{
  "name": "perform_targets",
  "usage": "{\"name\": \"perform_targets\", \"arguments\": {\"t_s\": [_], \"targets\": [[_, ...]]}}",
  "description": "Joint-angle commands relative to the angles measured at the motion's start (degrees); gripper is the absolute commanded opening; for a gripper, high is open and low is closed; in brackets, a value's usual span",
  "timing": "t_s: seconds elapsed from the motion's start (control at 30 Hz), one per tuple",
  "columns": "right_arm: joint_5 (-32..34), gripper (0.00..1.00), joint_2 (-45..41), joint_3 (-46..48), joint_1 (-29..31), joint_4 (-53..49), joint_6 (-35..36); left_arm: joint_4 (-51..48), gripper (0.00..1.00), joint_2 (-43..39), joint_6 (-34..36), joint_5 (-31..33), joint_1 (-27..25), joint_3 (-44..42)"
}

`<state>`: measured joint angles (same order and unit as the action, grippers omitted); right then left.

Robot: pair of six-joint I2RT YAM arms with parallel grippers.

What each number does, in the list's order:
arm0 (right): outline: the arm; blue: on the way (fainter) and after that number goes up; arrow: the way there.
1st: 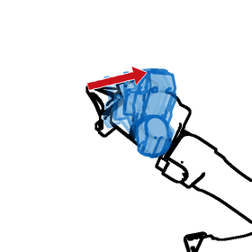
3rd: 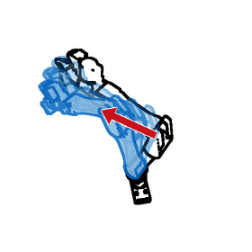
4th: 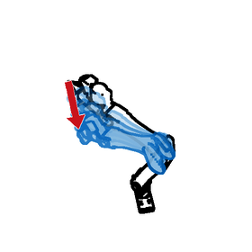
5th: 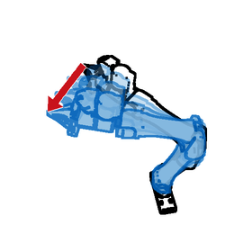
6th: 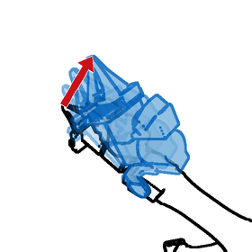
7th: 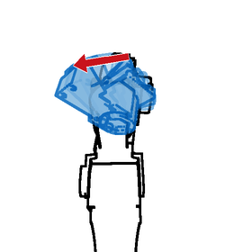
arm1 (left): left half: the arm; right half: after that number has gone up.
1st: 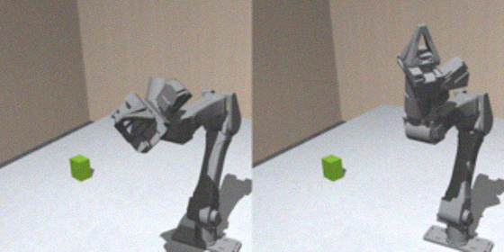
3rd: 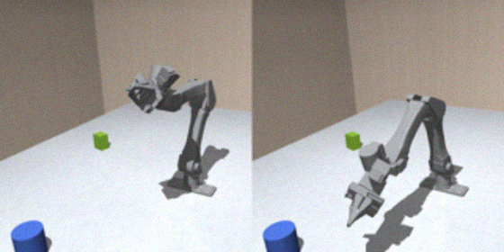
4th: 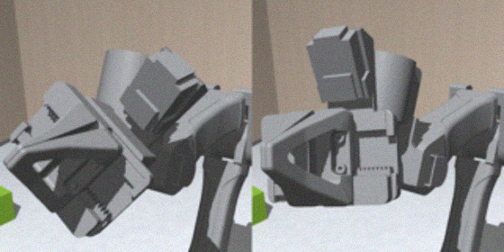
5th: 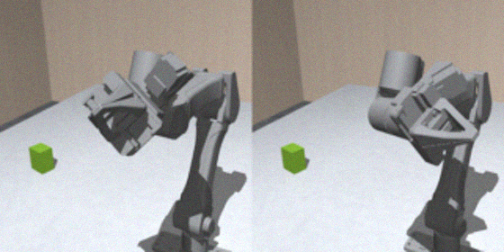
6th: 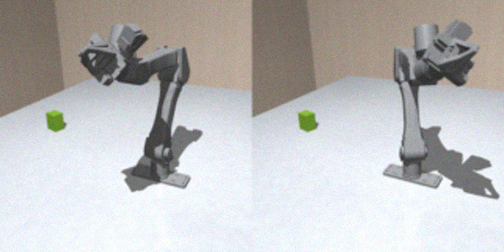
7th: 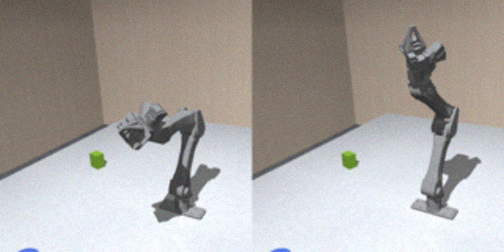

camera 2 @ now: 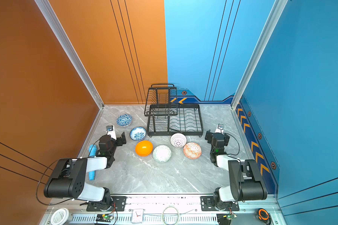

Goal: Load the bowls into the dish rack

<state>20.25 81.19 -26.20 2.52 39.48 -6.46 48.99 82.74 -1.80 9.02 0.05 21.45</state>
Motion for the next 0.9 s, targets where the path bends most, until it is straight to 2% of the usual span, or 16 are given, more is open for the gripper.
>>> {"name": "perform_targets", "arguments": {"t_s": [0.0,0.1,0.17,0.3,0.57,0.73,0.87], "targets": [[12.0,1.00,-1.9,-3.0,1.4,-10.5,-3.1,-1.6,0.98,-3.0,-2.2,5.3,0.4,-1.5],[19.5,1.00,-3.6,-6.9,2.0,-21.1,-9.8,-5.2,0.98,-6.8,-2.4,6.4,0.1,-1.3],[20.3,1.00,-4.5,-10.9,1.6,-30.9,-14.1,-10.7,0.98,-10.2,-3.5,8.4,-0.1,-0.3],[12.6,1.00,-4.0,-18.3,-0.8,-44.0,-18.8,-23.3,0.98,-17.0,-9.4,11.3,-0.4,2.2],[4.7,1.00,-6.7,-23.0,0.9,-49.6,-20.9,-45.8,0.98,-22.0,-18.3,13.0,-7.7,11.1],[2.4,1.00,-8.4,-25.0,3.5,-53.0,-22.5,-62.8,0.98,-17.3,-25.9,8.4,-9.5,21.0],[1.5,1.00,-9.9,-28.1,6.4,-56.7,-22.5,-70.0,0.98,-12.2,-28.4,4.7,-9.1,29.7]]}}
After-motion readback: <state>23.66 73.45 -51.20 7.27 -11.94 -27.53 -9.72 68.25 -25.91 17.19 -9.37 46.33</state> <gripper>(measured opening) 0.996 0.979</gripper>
